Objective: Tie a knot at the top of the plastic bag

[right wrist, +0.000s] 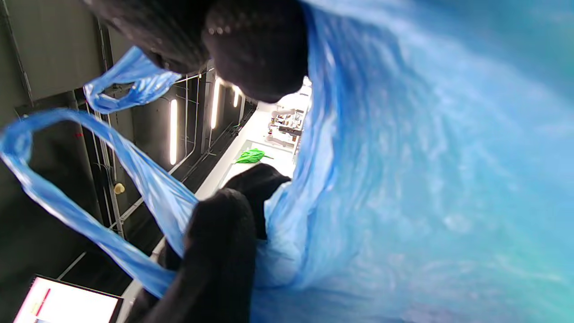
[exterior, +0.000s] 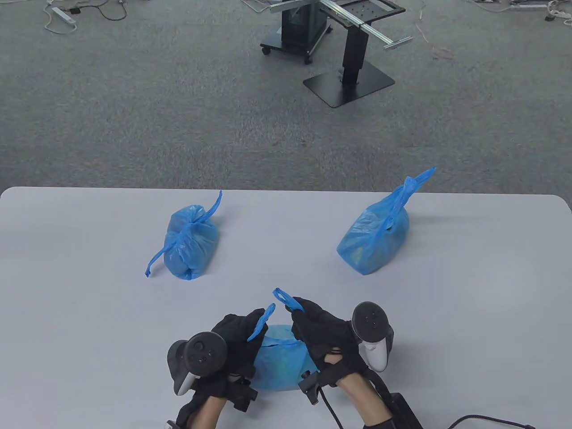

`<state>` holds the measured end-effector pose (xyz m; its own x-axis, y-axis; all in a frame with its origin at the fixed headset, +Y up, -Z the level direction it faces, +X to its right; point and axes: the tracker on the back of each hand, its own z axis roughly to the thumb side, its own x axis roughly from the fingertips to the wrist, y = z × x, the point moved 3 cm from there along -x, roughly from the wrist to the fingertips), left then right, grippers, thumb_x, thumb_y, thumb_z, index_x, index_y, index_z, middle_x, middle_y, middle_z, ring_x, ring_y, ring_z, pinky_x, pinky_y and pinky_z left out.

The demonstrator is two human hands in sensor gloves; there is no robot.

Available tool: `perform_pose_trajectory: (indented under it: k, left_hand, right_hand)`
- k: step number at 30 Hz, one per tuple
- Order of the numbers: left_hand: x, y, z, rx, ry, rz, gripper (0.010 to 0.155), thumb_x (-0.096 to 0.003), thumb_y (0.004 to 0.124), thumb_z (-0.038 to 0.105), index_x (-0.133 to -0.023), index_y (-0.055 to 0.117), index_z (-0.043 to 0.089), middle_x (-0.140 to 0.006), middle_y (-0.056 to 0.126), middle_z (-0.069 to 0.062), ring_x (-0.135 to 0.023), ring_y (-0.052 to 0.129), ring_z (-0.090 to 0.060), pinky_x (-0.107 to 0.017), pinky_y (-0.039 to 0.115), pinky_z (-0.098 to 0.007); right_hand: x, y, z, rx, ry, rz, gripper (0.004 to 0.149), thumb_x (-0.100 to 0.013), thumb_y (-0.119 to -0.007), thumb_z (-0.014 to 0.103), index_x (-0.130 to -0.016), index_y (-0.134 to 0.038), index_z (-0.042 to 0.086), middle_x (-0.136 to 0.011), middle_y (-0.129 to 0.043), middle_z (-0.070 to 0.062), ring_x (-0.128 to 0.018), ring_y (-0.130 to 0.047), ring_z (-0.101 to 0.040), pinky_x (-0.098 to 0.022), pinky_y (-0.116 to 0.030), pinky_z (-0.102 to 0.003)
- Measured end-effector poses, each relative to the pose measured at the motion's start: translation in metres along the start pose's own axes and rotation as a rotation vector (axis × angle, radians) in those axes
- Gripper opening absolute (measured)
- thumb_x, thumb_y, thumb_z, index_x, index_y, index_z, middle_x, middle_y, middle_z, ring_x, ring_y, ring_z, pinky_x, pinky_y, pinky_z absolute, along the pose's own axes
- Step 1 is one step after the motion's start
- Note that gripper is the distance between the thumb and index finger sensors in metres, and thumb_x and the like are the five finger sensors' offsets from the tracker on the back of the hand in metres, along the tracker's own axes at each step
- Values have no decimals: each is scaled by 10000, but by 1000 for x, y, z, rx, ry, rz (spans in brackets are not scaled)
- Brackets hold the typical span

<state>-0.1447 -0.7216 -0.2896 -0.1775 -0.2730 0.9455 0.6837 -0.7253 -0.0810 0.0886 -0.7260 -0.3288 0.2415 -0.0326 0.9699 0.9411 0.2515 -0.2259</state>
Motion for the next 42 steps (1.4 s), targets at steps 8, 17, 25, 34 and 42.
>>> perform_pose_trajectory:
  k: [8,17,25,34,42]
  left_hand:
    - [0,3,6,-84,20,-10,507,-529,715,477,-956,817,223,-740,981,32,-761,995,-262,-734,674,-570]
    - [0,5,8,-128,24,-19,503,-527,728,468,-951,825,214,-732,987,26,-752,1001,-266,-729,678,-572]
    - [-1,11,17,-221,54,-44,484,-515,763,474,-902,880,208,-677,1015,29,-701,1032,-260,-712,707,-564]
    - [-1,10,12,-170,46,-56,511,-503,783,514,-908,882,219,-704,1019,22,-728,1023,-274,-718,696,-570]
    - [-3,13,3,-18,2,-141,616,-498,789,549,-1034,746,248,-922,911,10,-894,920,-300,-747,644,-592]
  right_hand:
    - [2,-16,8,214,36,84,648,-458,-792,461,-1005,-582,184,-582,-864,50,-524,-875,-257,-709,-601,-566]
    - [6,-30,14,321,84,189,913,-368,-794,665,-1044,-444,160,-652,-804,50,-578,-834,-258,-728,-554,-590]
    - [7,-29,18,290,118,125,768,-377,-739,682,-1007,-649,252,-586,-855,29,-532,-852,-281,-718,-572,-586]
    - [6,-22,20,128,149,110,516,-427,-823,526,-863,-882,256,-485,-917,28,-465,-901,-282,-700,-625,-561]
    - [1,-19,11,-25,113,157,471,-425,-854,491,-791,-949,210,-424,-940,46,-416,-934,-259,-672,-675,-541]
